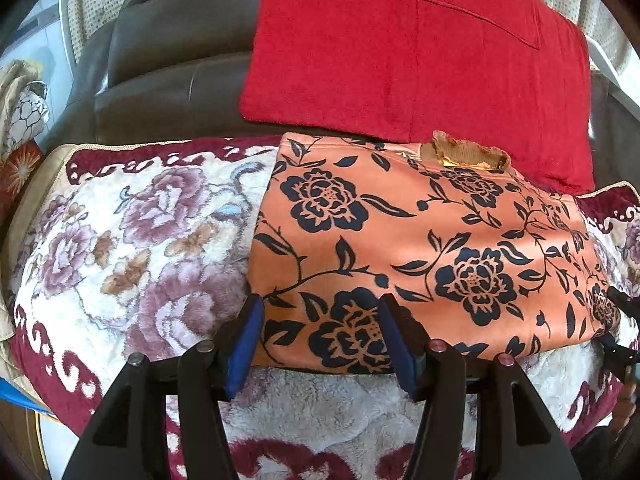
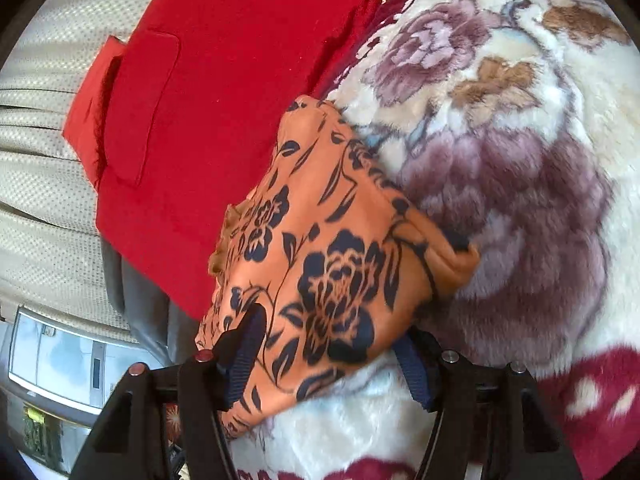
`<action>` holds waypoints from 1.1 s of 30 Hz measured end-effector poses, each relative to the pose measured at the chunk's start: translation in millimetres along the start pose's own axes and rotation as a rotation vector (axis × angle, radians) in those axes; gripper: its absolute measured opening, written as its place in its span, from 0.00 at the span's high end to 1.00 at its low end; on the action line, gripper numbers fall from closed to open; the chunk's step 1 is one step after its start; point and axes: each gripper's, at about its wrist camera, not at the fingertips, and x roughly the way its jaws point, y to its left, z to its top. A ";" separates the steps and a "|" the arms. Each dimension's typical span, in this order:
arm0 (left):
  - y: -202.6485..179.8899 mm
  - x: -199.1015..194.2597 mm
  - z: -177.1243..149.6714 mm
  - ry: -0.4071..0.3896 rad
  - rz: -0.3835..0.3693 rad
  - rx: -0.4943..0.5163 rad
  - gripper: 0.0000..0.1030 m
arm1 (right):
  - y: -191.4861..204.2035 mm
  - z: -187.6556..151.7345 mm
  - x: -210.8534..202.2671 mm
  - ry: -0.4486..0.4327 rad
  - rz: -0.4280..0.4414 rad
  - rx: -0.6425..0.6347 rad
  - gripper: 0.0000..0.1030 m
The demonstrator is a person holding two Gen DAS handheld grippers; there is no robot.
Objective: Fold small clothes
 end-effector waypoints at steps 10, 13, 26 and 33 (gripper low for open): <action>-31.2 5.0 8.2 -0.016 -0.036 0.028 0.42 | -1.3 23.8 3.5 -0.035 -0.038 -0.006 0.35; -46.1 10.6 11.3 -0.024 -0.055 0.046 0.42 | -3.6 25.8 -1.9 -0.046 -0.044 0.015 0.35; -86.3 41.3 16.5 -0.003 -0.034 0.128 0.36 | 11.4 34.3 8.7 -0.065 -0.173 -0.090 0.68; -97.0 60.1 14.9 0.064 -0.023 0.144 0.35 | 6.1 34.2 9.3 -0.070 -0.116 -0.047 0.35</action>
